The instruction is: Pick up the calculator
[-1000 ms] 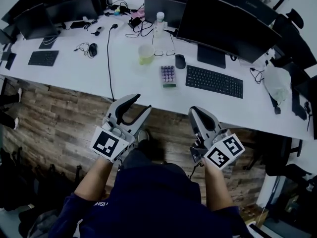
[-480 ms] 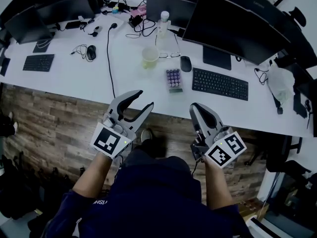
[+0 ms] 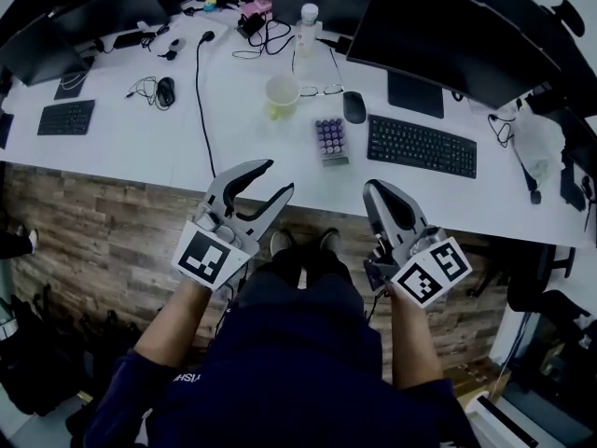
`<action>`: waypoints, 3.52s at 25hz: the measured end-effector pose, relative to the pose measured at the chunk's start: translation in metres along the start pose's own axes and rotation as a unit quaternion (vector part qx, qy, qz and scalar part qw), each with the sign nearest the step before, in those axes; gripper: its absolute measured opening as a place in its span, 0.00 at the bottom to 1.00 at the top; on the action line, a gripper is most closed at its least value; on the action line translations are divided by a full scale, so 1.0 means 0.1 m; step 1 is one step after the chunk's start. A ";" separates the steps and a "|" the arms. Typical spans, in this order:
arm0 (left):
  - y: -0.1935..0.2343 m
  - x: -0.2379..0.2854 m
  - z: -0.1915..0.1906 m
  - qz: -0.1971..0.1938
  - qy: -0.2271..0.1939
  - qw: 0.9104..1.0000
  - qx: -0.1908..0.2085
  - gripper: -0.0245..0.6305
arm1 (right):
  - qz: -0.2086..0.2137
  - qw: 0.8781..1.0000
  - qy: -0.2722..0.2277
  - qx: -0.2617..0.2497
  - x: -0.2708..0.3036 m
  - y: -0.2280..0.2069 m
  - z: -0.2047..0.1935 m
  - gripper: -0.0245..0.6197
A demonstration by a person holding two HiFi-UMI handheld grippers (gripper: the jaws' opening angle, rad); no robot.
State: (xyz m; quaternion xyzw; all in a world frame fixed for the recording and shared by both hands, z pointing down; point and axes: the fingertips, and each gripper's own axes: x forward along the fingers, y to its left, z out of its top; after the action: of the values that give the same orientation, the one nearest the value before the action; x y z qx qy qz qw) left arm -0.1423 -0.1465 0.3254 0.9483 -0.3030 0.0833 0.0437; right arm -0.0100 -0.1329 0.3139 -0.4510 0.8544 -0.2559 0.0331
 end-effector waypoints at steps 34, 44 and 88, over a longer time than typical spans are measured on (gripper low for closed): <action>-0.17 1.65 -1.36 -0.054 0.129 0.990 0.035 0.33 | -0.014 0.994 0.063 0.093 0.22 -1.81 -0.59 0.04; -0.38 1.89 -1.82 -0.080 0.184 0.978 0.061 0.33 | -0.017 0.990 0.074 0.117 0.16 -2.08 -0.86 0.04; -0.56 2.05 -2.50 -0.069 0.268 0.934 0.224 0.26 | -0.026 0.984 0.084 0.152 -0.15 -2.29 -1.41 0.04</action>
State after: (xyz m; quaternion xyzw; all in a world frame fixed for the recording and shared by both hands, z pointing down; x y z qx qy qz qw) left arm 0.0220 -0.1840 0.6068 0.8946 -0.1873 0.3970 -0.0845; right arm 0.1311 -0.1695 0.5410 -0.4395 0.7934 -0.4206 0.0233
